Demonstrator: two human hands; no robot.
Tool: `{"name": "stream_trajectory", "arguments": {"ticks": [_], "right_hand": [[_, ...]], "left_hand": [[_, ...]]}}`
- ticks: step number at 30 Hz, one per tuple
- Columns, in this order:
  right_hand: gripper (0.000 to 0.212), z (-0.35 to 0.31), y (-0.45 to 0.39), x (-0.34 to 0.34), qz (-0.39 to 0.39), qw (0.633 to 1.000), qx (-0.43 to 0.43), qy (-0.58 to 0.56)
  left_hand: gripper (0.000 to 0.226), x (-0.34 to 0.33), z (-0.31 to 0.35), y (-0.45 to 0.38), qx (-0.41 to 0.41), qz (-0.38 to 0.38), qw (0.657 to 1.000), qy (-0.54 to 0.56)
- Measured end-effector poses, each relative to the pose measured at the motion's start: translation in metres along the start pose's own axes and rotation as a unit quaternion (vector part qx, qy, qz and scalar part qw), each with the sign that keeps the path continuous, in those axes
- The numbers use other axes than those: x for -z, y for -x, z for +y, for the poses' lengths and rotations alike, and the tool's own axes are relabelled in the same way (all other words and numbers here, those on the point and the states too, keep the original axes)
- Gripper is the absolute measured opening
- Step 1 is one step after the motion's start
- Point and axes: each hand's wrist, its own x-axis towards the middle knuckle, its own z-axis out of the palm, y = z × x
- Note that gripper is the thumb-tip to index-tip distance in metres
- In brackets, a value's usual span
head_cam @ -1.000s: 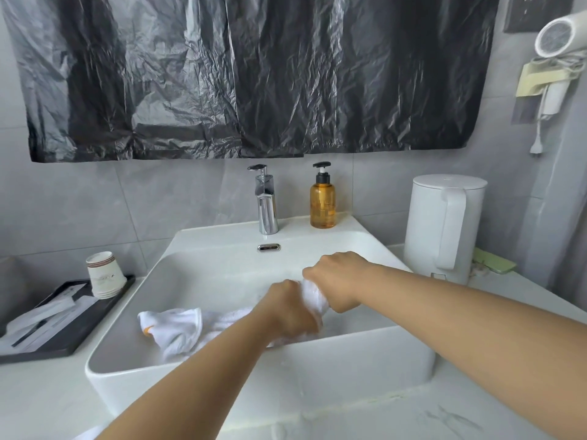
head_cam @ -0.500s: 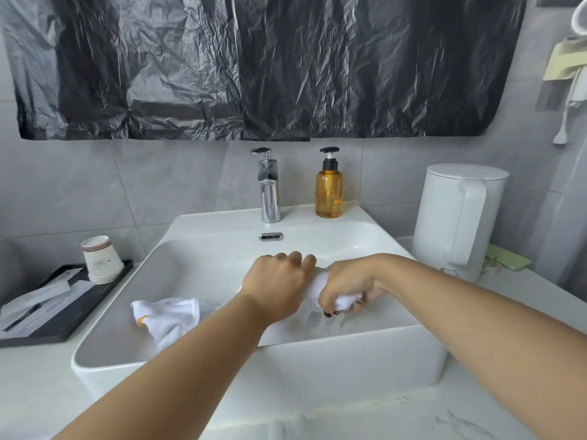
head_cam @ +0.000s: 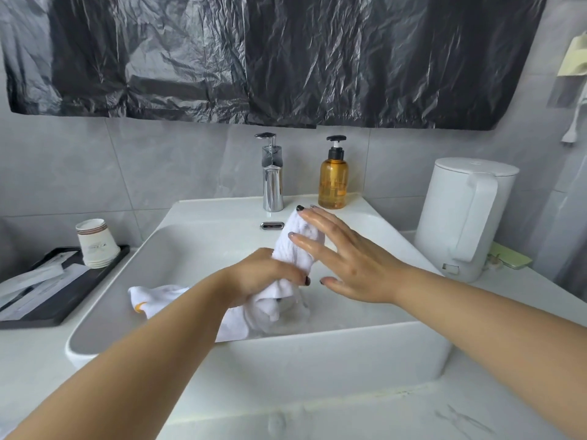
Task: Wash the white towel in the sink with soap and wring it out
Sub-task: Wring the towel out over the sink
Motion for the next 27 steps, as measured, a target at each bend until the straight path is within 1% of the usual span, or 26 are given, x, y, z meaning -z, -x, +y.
{"name": "stream_trajectory", "arguments": {"ticks": [1, 2, 4, 5, 6, 7, 8, 10, 12, 15, 20, 22, 25, 27], "right_hand": [[0.095, -0.001, -0.005, -0.003, 0.007, 1.0, 0.004, 0.007], [0.091, -0.003, -0.011, -0.006, 0.018, 1.0, 0.011, 0.006], [0.072, -0.011, -0.022, -0.01, 0.049, 0.998, 0.044, 0.008], [0.064, -0.014, -0.026, -0.012, 0.052, 0.997, 0.056, 0.023], [0.058, -0.016, -0.029, -0.012, 0.039, 0.997, 0.052, 0.036], [0.054, -0.017, -0.031, -0.012, 0.012, 0.998, 0.034, 0.045], [0.051, -0.017, -0.03, -0.014, -0.016, 0.998, 0.011, 0.055], [0.046, -0.019, -0.03, -0.014, -0.089, 0.993, -0.025, 0.074], [0.039, -0.024, -0.033, -0.009, -0.168, 0.98, -0.059, 0.089], [0.031, -0.028, -0.04, -0.002, -0.287, 0.946, -0.123, 0.086], [0.01, -0.027, -0.051, 0.001, -0.374, 0.907, -0.192, -0.003], [0.009, -0.026, -0.056, 0.004, -0.41, 0.888, -0.21, -0.017], [0.008, -0.025, -0.064, 0.01, -0.468, 0.851, -0.237, -0.022], [0.007, -0.023, -0.067, 0.016, -0.492, 0.834, -0.247, -0.044]], "left_hand": [[0.027, 0.001, -0.001, 0.003, 0.005, -0.039, 0.999, 0.003], [0.032, 0.002, -0.002, 0.006, 0.016, -0.086, 0.996, 0.011], [0.02, 0.001, -0.005, 0.012, 0.043, -0.16, 0.986, 0.033], [0.016, 0.0, -0.007, 0.015, 0.061, -0.176, 0.982, 0.044], [0.016, -0.002, -0.007, 0.017, 0.075, -0.181, 0.98, 0.043], [0.017, -0.002, -0.006, 0.018, 0.079, -0.179, 0.98, 0.026], [0.018, -0.003, -0.006, 0.016, 0.068, -0.173, 0.983, -0.013], [0.02, -0.006, -0.004, 0.009, 0.029, -0.153, 0.98, -0.123], [0.021, -0.011, -0.006, -0.001, 0.028, -0.108, 0.97, -0.216], [0.019, -0.021, -0.009, -0.011, 0.026, -0.046, 0.957, -0.285], [0.019, -0.03, -0.007, -0.016, 0.027, -0.003, 0.949, -0.315], [0.015, -0.033, -0.006, -0.017, 0.017, 0.004, 0.936, -0.353], [0.008, -0.041, 0.0, -0.015, -0.038, 0.011, 0.903, -0.427], [0.01, -0.043, -0.001, -0.015, -0.06, 0.029, 0.896, -0.438]]}}
